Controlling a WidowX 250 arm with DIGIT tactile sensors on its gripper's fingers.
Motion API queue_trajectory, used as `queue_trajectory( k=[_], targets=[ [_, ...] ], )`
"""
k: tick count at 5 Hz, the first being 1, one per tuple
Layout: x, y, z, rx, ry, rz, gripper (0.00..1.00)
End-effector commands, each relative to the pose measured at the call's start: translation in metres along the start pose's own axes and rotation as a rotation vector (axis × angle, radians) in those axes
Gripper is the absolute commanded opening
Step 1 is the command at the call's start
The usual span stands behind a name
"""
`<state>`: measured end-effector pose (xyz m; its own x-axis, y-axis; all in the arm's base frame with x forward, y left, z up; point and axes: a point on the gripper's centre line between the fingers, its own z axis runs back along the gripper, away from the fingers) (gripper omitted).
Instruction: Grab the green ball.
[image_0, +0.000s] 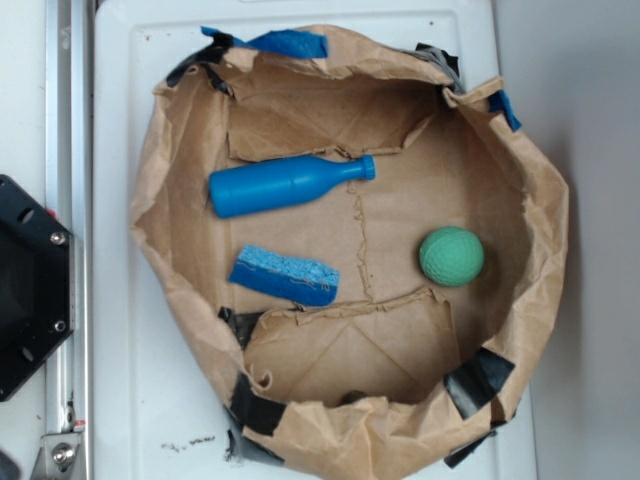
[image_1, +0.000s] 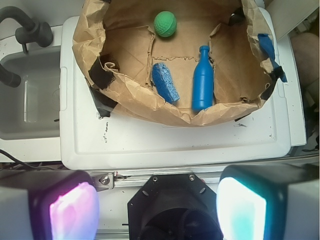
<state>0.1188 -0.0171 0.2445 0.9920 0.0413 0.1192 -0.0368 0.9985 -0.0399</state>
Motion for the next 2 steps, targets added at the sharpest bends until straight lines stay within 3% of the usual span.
queue_trajectory(
  k=[1, 2],
  targets=[
    [0.0, 0.0, 0.0, 0.0, 0.0, 0.0, 1.0],
    [0.046, 0.002, -0.012, 0.012, -0.057, -0.02, 1.0]
  ],
)
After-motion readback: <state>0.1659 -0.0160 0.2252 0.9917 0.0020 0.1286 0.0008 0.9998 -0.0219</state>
